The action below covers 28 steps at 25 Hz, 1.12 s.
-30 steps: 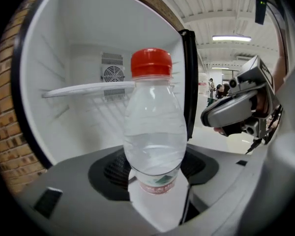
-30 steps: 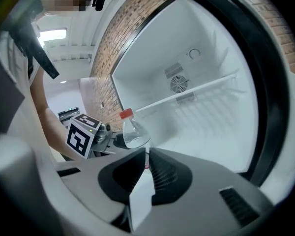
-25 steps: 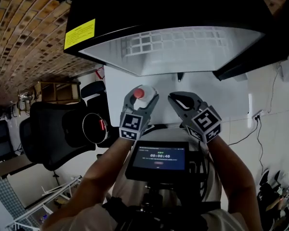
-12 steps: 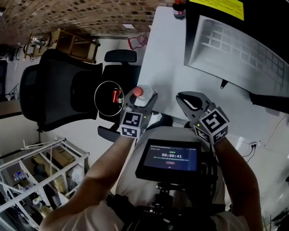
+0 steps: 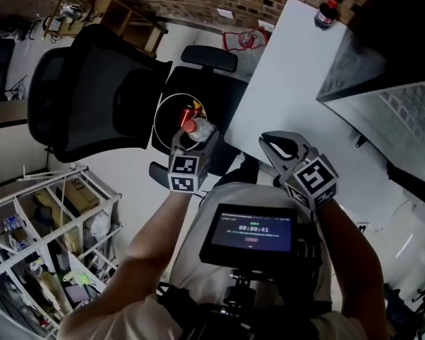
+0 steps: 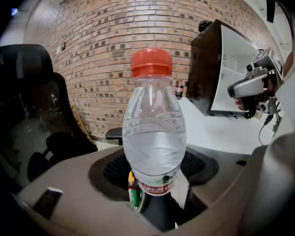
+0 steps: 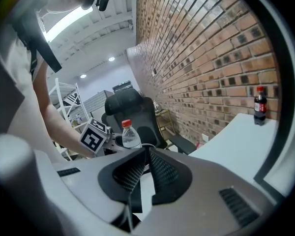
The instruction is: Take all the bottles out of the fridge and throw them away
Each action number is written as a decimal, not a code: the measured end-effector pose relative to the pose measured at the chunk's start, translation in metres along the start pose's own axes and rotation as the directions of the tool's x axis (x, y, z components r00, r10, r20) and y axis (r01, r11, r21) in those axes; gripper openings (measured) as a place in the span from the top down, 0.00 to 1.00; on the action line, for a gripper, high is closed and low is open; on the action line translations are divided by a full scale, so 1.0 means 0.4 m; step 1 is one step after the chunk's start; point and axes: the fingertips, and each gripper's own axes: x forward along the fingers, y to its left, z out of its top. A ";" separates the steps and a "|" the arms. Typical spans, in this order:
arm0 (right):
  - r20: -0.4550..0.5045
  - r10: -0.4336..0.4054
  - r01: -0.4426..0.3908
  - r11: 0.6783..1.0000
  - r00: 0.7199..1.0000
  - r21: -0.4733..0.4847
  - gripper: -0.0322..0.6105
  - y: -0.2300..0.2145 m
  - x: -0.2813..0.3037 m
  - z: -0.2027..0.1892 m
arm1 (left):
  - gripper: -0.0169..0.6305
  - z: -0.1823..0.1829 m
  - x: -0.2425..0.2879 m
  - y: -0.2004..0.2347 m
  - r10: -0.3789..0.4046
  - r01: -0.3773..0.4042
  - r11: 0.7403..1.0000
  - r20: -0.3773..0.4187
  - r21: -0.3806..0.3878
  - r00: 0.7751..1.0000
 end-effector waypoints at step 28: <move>-0.248 0.107 -0.103 0.994 0.963 0.028 0.94 0.095 0.169 -0.103 | 0.50 -0.436 0.290 0.411 0.010 0.000 1.000 -0.499 0.020 0.867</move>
